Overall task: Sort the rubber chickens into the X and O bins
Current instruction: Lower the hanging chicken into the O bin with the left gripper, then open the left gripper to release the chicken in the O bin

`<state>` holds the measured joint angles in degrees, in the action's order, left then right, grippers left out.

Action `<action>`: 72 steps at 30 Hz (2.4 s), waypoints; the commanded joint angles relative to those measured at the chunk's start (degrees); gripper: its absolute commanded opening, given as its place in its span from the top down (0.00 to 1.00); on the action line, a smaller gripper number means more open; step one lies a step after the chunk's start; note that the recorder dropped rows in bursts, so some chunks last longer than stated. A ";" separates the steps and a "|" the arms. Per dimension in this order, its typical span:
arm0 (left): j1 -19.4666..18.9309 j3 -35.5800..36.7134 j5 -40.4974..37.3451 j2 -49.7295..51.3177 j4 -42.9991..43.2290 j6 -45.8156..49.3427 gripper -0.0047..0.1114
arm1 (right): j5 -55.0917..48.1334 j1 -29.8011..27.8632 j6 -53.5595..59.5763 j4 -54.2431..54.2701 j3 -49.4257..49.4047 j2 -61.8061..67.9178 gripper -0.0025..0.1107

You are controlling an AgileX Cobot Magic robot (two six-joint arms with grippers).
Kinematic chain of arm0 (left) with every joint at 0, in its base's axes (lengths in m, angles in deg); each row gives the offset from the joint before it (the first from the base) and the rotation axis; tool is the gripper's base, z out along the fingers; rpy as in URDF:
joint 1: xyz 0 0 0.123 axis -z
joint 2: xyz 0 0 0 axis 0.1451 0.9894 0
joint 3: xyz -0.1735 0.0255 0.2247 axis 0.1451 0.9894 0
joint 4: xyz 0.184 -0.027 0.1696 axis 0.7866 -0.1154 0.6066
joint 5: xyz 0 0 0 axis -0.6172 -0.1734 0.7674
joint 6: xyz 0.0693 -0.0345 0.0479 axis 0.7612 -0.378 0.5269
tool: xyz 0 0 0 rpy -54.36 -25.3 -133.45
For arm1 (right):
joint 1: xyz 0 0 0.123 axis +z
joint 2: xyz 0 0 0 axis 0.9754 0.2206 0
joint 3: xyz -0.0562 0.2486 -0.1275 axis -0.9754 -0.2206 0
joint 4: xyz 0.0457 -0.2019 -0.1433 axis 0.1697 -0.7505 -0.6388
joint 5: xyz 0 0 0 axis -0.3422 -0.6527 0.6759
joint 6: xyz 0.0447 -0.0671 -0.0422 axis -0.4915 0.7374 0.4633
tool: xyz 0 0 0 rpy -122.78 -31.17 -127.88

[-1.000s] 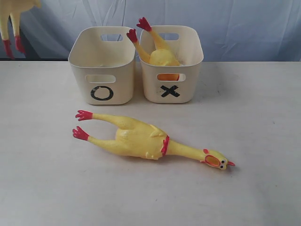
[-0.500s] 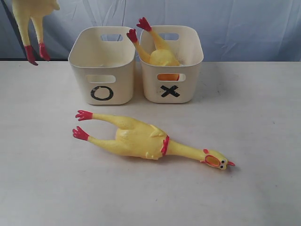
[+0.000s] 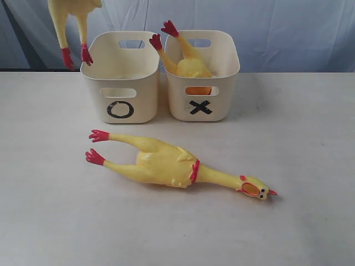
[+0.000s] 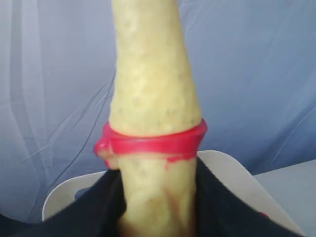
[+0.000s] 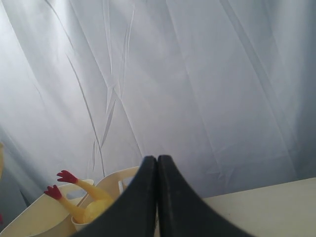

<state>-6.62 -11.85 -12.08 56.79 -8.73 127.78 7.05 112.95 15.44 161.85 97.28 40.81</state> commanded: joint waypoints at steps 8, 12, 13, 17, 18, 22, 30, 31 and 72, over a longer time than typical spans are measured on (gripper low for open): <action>-0.88 -9.04 -10.32 12.52 -16.36 18.16 0.96 | 0.24 -0.28 0.10 -0.44 -0.22 -0.40 0.99; -1.73 -10.57 -13.46 15.26 -16.36 18.44 0.96 | 0.24 -0.28 0.10 -0.44 -0.22 -0.40 0.99; -1.93 -10.65 -13.65 15.59 -16.36 18.85 0.96 | 0.24 -0.28 0.10 -0.44 -0.22 -0.40 0.99; -2.72 -11.35 -16.20 18.13 -16.36 19.53 0.96 | 0.24 -0.28 0.10 -0.44 -0.22 -0.40 0.99; -2.86 -11.76 -16.71 18.74 -16.36 19.53 0.96 | 0.24 -0.28 0.10 -0.44 -0.22 -0.40 0.99; -2.86 -14.40 -21.19 21.73 -16.36 20.25 0.96 | 0.24 -0.28 0.10 -0.44 -0.22 -0.40 0.99; -2.76 -15.34 -22.08 27.32 -15.31 19.00 0.96 | 0.24 -0.28 0.10 -0.44 -0.22 -0.40 0.99; -2.76 -15.34 -22.08 27.81 -15.31 19.00 0.96 | 0.24 -0.28 0.10 -0.44 -0.22 -0.40 0.99; -0.48 -15.34 -15.87 29.87 -3.78 8.86 0.70 | 0.24 -0.28 0.10 -0.44 -0.22 -0.40 0.99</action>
<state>-7.27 -26.73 -27.38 86.96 -12.04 136.91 7.17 112.95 15.44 161.85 97.28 40.81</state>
